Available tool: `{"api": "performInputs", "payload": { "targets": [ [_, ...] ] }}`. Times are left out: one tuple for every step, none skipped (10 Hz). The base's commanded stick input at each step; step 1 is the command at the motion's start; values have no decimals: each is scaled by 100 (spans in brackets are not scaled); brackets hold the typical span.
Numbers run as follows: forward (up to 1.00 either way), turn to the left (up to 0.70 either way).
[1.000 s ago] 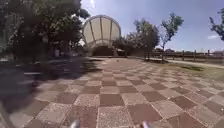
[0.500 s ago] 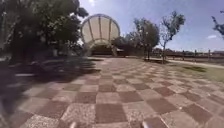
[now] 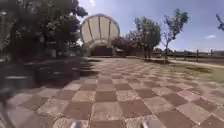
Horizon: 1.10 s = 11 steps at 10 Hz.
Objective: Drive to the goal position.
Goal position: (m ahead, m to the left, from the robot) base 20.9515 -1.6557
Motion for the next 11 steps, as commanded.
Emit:
{"api": "performInputs", "payload": {
  "targets": [
    [85, 0],
    [85, 0],
    [85, 0],
    [85, 0],
    [85, 0],
    [85, 0],
    [85, 0],
    [85, 0],
    [85, 0],
    [85, 0],
    [85, 0]
  ]
}}
